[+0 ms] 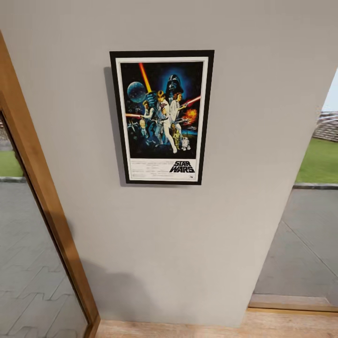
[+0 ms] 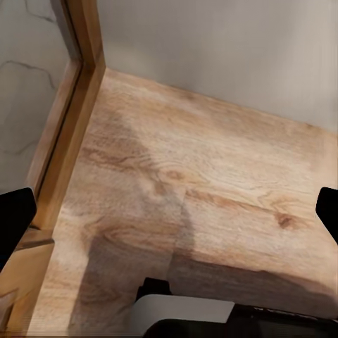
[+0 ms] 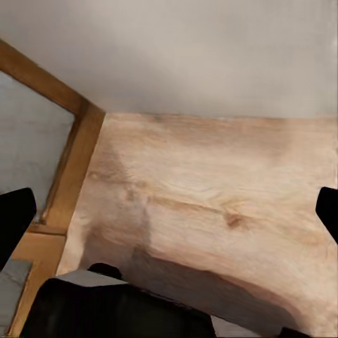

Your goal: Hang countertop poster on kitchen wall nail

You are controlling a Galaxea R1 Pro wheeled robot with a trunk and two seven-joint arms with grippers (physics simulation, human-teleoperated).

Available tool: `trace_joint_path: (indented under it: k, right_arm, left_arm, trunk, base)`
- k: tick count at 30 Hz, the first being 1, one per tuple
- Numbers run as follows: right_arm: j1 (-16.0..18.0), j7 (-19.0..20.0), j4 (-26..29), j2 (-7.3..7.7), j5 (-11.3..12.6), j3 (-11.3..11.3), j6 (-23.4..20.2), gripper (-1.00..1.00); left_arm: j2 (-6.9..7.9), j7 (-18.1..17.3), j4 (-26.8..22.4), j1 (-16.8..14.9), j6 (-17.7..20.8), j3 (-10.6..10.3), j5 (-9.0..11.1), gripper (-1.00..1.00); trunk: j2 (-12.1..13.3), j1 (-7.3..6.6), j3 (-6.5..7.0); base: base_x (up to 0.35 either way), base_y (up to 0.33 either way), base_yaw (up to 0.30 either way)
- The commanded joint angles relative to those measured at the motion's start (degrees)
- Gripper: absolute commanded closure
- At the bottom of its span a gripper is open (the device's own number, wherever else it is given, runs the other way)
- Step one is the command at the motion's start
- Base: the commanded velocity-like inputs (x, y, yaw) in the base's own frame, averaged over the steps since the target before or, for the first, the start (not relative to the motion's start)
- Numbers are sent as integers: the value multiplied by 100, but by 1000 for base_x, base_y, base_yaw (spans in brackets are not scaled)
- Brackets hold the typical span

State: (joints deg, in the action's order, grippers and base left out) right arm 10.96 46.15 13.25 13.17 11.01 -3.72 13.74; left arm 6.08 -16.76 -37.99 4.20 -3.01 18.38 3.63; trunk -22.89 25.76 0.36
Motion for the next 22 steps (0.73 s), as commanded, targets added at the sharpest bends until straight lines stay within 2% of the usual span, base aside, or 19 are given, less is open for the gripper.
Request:
trace_joint_path:
  k: [1,2,3,4,5,9,22]
  right_arm:
    - [3,-152,-80,-8,-10,-38,10,-100]
    - [2,-1528,-497,-93,-5,-40,9,-100]
    - [2,-1977,-645,-113,-1,-40,0,-100]
    - [2,-2195,-719,-122,1,-41,-4,-100]
    - [2,-3287,-1066,-151,13,-45,-18,-100]
    - [2,-3492,-1143,-156,9,-48,-20,-100]
    - [2,-3533,-1158,-157,7,-50,-21,-100]
  left_arm:
    - [-1,-34,27,2,2,7,37,-100]
    - [-1,-30,118,2,-9,-6,33,-100]
    - [-1,-31,127,2,-21,-7,33,-100]
    - [-1,-32,130,2,-25,-8,33,-100]
    - [-1,-34,142,2,-39,-6,32,-100]
    - [-1,-36,146,2,-41,-2,32,-100]
    - [-1,-33,151,2,-44,-1,21,-100]
  trunk:
    - [-3,2,0]
    - [-3,2,0]
    - [-3,2,0]
    - [-3,2,0]
    - [-3,2,0]
    - [-3,2,0]
    - [-3,2,0]
  base:
    - [0,0,0]
    - [0,0,0]
    - [0,0,0]
    - [0,0,0]
    - [0,0,0]
    - [0,0,0]
    - [0,0,0]
